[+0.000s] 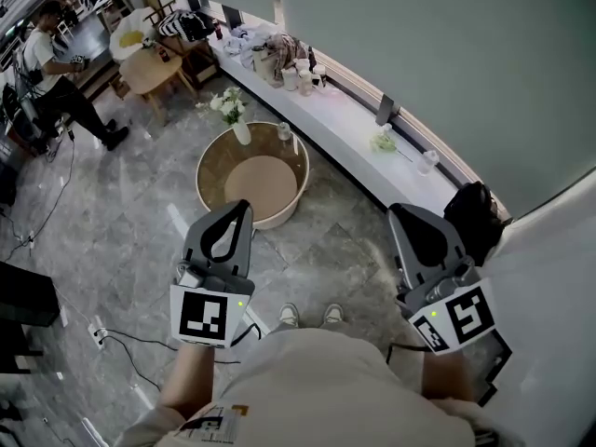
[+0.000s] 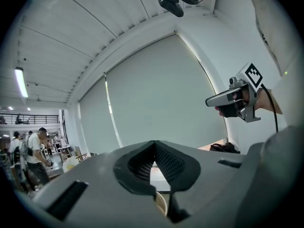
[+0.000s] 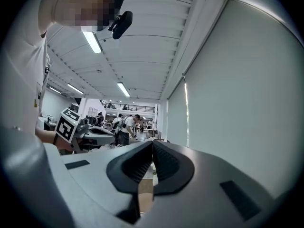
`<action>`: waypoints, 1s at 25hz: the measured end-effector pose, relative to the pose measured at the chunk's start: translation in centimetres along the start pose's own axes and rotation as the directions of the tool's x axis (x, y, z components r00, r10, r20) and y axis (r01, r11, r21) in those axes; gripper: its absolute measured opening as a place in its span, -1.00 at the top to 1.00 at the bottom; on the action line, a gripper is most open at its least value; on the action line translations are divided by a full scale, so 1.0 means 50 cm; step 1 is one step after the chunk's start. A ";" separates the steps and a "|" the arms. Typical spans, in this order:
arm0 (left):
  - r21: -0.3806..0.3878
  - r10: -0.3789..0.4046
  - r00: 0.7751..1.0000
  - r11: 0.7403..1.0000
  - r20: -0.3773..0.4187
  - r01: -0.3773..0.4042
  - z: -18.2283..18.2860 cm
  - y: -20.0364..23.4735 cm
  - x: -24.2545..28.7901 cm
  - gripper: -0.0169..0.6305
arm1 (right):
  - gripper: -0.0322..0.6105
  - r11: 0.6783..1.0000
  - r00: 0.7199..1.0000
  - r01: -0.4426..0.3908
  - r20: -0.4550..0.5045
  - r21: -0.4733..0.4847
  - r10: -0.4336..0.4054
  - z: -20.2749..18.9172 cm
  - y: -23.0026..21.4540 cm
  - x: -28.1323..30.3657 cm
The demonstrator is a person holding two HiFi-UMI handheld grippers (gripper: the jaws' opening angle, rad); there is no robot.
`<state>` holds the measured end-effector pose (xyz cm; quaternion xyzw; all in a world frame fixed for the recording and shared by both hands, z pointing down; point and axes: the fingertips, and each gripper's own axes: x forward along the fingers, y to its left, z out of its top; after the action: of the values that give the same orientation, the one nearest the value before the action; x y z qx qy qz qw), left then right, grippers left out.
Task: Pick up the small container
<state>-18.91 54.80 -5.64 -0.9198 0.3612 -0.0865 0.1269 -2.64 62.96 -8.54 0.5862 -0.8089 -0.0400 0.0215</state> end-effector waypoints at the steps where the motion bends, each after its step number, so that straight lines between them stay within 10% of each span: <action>1: -0.003 0.001 1.000 1.000 -0.001 -0.001 0.001 -0.003 0.003 0.92 | 0.88 1.000 1.000 0.001 0.000 0.003 -0.001 -0.001 -0.006 -0.002; 25: 0.001 0.072 0.996 0.997 -0.051 -0.072 0.020 -0.105 0.086 0.92 | 0.88 0.998 0.999 -0.045 -0.014 0.044 0.046 -0.057 -0.157 -0.047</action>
<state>-12.19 55.73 -4.73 -0.9037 0.3973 -0.1052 0.1201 5.77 62.67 -6.36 0.5684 -0.8224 -0.0175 0.0158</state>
